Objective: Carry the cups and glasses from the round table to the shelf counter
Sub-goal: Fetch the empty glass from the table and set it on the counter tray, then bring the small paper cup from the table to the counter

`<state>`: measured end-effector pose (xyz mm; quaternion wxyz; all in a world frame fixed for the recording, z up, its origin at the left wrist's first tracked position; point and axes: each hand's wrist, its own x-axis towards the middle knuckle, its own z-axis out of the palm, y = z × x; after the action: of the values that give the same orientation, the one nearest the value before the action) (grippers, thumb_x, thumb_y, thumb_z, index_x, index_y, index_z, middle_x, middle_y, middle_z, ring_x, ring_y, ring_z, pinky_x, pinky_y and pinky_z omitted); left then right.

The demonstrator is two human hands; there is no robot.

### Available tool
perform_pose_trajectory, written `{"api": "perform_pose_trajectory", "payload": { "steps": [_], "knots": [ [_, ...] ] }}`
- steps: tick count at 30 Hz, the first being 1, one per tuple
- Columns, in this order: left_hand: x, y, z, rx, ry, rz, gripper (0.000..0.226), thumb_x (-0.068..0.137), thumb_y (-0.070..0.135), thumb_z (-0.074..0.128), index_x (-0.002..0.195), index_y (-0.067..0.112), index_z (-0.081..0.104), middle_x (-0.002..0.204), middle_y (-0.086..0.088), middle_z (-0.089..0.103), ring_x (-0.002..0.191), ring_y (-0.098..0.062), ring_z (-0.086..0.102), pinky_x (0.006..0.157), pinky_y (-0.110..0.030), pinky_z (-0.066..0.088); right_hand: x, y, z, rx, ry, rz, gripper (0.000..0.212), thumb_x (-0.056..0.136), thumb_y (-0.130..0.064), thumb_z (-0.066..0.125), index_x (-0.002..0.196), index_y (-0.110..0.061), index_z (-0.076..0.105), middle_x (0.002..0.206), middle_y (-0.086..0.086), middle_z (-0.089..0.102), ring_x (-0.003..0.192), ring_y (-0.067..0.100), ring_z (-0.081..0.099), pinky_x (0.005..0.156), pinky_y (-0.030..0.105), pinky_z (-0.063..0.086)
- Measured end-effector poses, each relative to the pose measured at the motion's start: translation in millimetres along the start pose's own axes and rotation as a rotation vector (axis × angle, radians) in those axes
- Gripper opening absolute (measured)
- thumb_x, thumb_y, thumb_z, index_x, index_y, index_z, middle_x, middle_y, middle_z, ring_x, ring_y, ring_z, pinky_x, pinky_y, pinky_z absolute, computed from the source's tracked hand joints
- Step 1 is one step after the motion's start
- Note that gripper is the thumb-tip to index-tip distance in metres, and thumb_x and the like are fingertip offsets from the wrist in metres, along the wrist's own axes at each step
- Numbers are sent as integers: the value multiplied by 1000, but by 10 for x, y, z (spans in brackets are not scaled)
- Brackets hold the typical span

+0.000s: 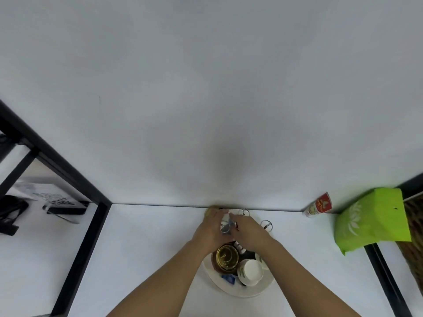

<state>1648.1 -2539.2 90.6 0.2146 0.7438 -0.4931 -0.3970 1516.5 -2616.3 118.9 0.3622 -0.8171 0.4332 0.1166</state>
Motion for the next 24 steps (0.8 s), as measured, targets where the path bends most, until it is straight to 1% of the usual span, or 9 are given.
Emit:
{"api": "perform_pose_trajectory", "payload": {
  "steps": [3, 6, 9, 12, 15, 17, 19, 22, 24],
  "knots": [
    [6, -21, -5, 10, -20, 4, 92, 86, 37, 86, 160, 25, 33, 162, -2, 34, 143, -19, 46, 118, -38, 41, -8, 12, 12, 26, 8, 3, 40, 104, -27, 43, 142, -18, 51, 132, 7, 66, 118, 24, 61, 97, 36, 50],
    [4, -2, -51, -7, -27, 0, 102, 85, 37, 87, 164, 22, 24, 166, -3, 29, 148, -20, 40, 121, -39, 38, -38, 0, -18, 49, 20, 10, 48, 104, -31, 46, 150, -22, 44, 143, 6, 58, 126, 22, 57, 103, 34, 46],
    [-5, 94, -216, -15, -40, 27, 105, 86, 34, 87, 165, 27, 19, 167, -1, 28, 150, -20, 38, 122, -41, 38, -87, -42, -136, 80, 87, -58, 49, 103, -30, 51, 151, -24, 45, 150, 1, 53, 133, 18, 51, 110, 31, 41],
    [3, 288, -523, 17, -12, 94, 96, 90, 31, 82, 164, 31, 22, 167, 1, 28, 149, -21, 38, 121, -42, 38, -146, -152, -391, 94, 179, -94, 51, 104, -34, 52, 153, -25, 42, 156, -3, 44, 138, 17, 46, 113, 27, 35],
    [-2, 606, -925, 79, 53, 198, 72, 96, 28, 75, 158, 26, 37, 159, 0, 41, 144, -22, 45, 117, -35, 40, -257, -350, -772, 92, 300, -177, 49, 104, -37, 52, 151, -24, 44, 151, -2, 48, 129, 18, 53, 108, 32, 42],
    [-41, 876, -1210, 106, 124, 291, 62, 101, 26, 70, 155, 23, 41, 155, 0, 46, 140, -21, 49, 114, -32, 41, -370, -509, -1076, 79, 403, -259, 49, 104, -36, 52, 150, -23, 45, 147, -2, 51, 124, 18, 56, 102, 28, 44],
    [-147, 1204, -1512, 95, 244, 388, 61, 102, 29, 67, 157, 24, 39, 155, 4, 48, 140, -16, 50, 114, -33, 42, -526, -683, -1408, 101, 508, -344, 51, 103, -36, 54, 151, -23, 43, 145, -3, 51, 115, 15, 58, 95, 26, 46],
    [-397, 1731, -1922, 55, 443, 545, 65, 102, 34, 66, 158, 37, 32, 151, 14, 50, 135, -3, 51, 109, -31, 47, -817, -989, -1922, 204, 657, -459, 59, 101, -38, 57, 154, -28, 36, 144, -9, 49, 107, 7, 60, 92, 27, 51],
    [-620, 2048, -2120, 5, 568, 662, 66, 100, 38, 65, 155, 46, 29, 148, 21, 50, 132, 4, 51, 105, -30, 50, -1057, -1173, -2213, 315, 750, -547, 64, 99, -40, 60, 155, -38, 30, 139, -16, 50, 101, 1, 61, 83, 15, 49]
  ]
}}
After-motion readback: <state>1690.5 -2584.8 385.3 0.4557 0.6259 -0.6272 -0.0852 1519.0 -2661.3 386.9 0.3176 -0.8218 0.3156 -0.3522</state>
